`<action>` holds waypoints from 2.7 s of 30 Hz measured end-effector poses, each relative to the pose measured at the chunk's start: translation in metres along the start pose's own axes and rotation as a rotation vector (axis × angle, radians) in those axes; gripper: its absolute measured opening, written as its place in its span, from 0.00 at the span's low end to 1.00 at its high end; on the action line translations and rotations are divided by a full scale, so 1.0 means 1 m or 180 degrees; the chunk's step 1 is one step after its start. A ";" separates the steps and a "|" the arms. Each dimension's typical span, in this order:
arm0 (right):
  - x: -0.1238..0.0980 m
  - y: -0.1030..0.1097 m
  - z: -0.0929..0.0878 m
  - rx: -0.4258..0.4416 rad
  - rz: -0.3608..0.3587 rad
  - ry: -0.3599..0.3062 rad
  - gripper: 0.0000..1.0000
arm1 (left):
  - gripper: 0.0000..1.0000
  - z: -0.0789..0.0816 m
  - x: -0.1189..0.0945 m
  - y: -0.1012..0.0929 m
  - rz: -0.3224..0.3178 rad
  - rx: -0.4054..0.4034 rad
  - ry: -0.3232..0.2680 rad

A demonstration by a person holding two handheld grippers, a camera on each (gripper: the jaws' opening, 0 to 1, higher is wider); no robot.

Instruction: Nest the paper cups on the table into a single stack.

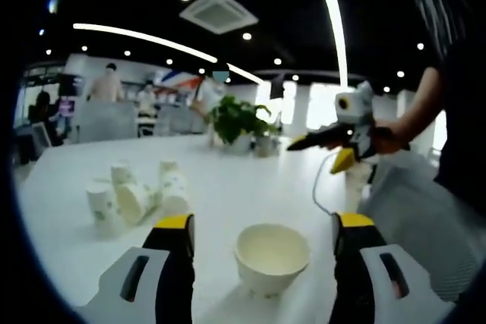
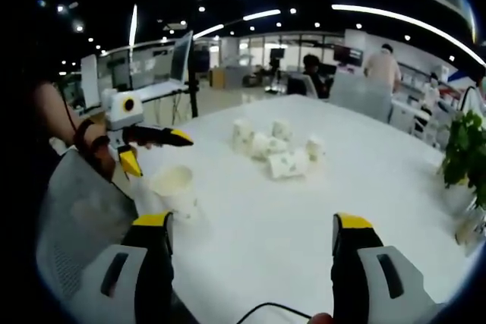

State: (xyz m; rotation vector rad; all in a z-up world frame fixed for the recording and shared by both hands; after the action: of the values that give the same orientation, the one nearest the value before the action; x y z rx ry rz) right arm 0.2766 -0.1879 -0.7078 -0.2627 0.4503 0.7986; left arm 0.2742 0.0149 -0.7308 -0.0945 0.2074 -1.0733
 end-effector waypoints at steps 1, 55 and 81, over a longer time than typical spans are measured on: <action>0.000 0.000 0.000 -0.0010 -0.0002 0.0015 0.84 | 0.78 0.000 -0.001 0.001 0.0025 0.0020 0.0005; 0.018 -0.017 0.002 0.0088 0.0039 -0.0073 0.85 | 0.98 0.031 -0.055 0.051 0.0743 0.0181 0.0028; 0.044 -0.054 0.011 -0.0025 0.0205 -0.0080 0.84 | 0.98 0.031 -0.075 0.081 0.1074 0.0016 0.0018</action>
State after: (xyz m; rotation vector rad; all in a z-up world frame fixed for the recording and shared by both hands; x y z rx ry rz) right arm 0.3461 -0.1923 -0.7165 -0.2463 0.4338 0.8659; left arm 0.3163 0.1187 -0.7062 -0.0496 0.2171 -0.7381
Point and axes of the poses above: the point that each gripper's makers call its tool centre point, and the gripper's own axes: x roughly forward along the fingers, y roughly to its left, z roughly out of its top, the point moved 3 cm from there along -x, roughly backward along the fingers, and after that the axes turned 2 degrees about -x, right-handed, at the moved point
